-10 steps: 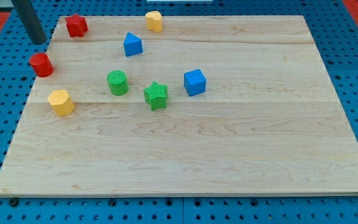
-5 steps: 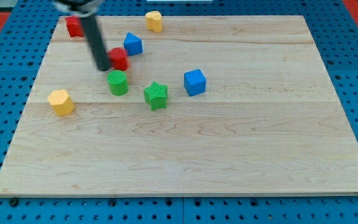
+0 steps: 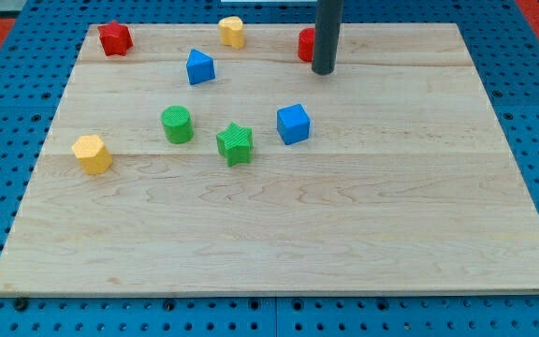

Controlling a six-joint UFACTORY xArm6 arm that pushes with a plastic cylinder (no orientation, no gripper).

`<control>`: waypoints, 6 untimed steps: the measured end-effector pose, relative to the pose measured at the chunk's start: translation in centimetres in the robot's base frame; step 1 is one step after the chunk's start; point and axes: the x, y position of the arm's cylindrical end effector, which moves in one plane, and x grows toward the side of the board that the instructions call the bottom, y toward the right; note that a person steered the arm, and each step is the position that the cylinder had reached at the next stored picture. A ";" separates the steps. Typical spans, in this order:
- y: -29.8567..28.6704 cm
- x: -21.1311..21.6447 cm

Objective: Push the red circle diagonally right above blue cube

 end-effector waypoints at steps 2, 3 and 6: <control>-0.1 -9.4; 2.8 -7.9; 7.4 -8.0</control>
